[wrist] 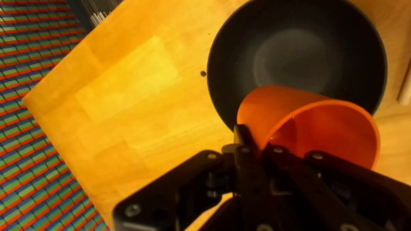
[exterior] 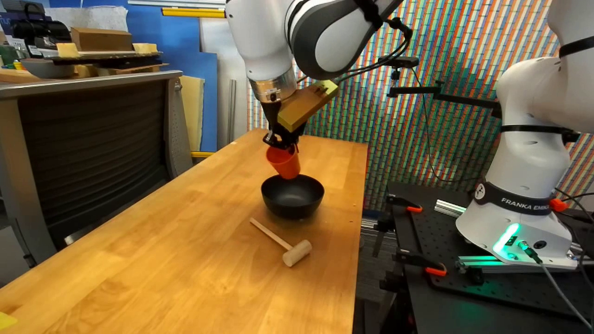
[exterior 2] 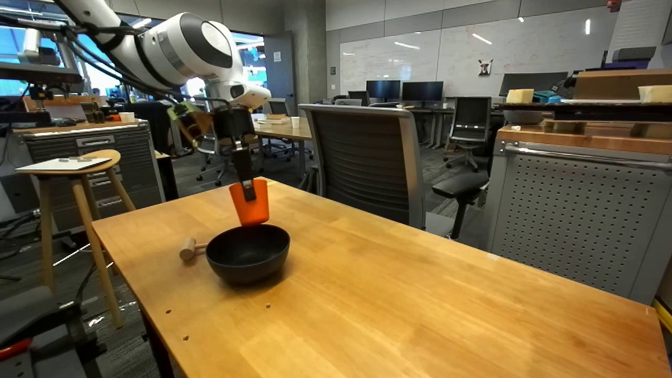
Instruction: Put the cup in the bowl then remove it out of the bowl then put it in the bowl
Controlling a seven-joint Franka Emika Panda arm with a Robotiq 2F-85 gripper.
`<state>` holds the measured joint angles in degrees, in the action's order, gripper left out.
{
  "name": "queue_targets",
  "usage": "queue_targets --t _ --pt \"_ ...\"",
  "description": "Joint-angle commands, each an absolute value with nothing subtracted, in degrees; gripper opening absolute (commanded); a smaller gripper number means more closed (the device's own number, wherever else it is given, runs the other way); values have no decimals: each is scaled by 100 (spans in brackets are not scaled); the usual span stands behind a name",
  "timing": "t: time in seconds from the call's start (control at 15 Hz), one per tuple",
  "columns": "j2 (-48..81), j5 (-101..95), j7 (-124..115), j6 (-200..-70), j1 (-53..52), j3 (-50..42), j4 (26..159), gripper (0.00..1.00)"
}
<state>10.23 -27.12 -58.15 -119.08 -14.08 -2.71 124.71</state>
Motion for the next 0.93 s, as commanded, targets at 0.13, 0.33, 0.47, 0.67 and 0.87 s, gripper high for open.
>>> queue_targets --t 0.13,0.33,0.47,0.67,0.87 --pt "1276 -1846 -5287 -12929 -907 -12 13055 1" --pt "1712 -1987 -5336 -13188 -865 -123 12954 2" --pt "2007 -2214 -5582 -12971 -1002 -202 12765 3" --pt "2149 -1657 -4902 -13485 -748 -60 12714 2" --pt "2090 -745 -4066 -14165 -521 77 12788 2"
